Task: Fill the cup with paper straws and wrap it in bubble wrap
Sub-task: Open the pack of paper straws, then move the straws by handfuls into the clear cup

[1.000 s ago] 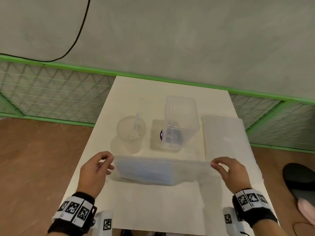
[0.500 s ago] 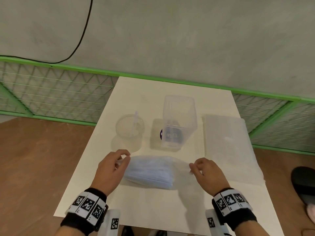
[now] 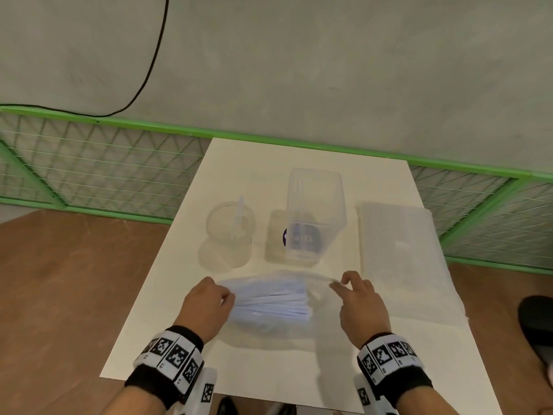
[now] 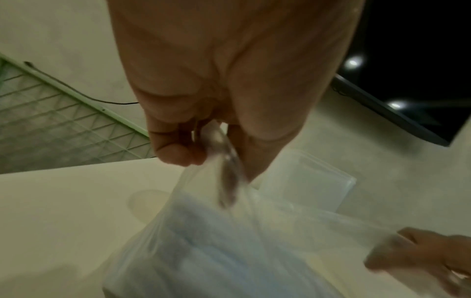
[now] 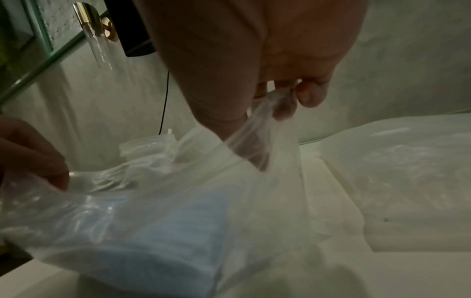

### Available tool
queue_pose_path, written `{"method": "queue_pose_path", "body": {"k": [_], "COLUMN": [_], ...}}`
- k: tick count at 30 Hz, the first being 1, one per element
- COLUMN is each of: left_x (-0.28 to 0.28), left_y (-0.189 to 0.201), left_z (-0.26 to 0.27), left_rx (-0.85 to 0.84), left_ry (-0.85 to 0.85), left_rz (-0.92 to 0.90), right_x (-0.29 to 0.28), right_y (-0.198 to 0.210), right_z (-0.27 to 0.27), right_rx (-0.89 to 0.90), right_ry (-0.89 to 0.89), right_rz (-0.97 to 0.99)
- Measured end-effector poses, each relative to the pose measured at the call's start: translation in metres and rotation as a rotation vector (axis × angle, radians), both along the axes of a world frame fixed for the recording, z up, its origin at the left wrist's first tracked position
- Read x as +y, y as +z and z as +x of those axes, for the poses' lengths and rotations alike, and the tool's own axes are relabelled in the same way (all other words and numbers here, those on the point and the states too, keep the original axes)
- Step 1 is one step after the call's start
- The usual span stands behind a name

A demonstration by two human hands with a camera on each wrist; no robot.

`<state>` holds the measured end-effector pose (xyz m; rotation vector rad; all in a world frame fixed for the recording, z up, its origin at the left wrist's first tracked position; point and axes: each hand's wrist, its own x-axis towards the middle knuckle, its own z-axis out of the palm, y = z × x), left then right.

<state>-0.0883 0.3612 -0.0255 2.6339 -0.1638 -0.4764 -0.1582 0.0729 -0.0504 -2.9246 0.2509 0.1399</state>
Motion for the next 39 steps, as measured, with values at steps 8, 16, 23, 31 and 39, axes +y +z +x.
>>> {"method": "queue_pose_path", "body": {"k": [8, 16, 23, 31, 39], "left_x": [-0.01, 0.0, -0.003, 0.002, -0.005], "left_y": [-0.003, -0.024, -0.038, -0.038, -0.042], "left_z": [-0.004, 0.004, 0.014, 0.013, 0.007], "left_rx": [0.014, 0.258, 0.38, 0.343, 0.405], "left_ry": [-0.19, 0.001, 0.093, 0.164, 0.199], "left_rz": [0.427, 0.164, -0.2, -0.328, -0.473], "right_x": [0.018, 0.027, 0.045, 0.027, 0.037], "right_y": [0.011, -0.008, -0.026, -0.023, -0.04], "right_z": [0.0, 0.014, 0.025, 0.026, 0.02], "right_rx": [0.167, 0.343, 0.333, 0.268, 0.307], "right_ry": [-0.037, -0.004, -0.064, -0.12, -0.039], "right_rz": [-0.044, 0.187, 0.595, 0.621, 0.733]}}
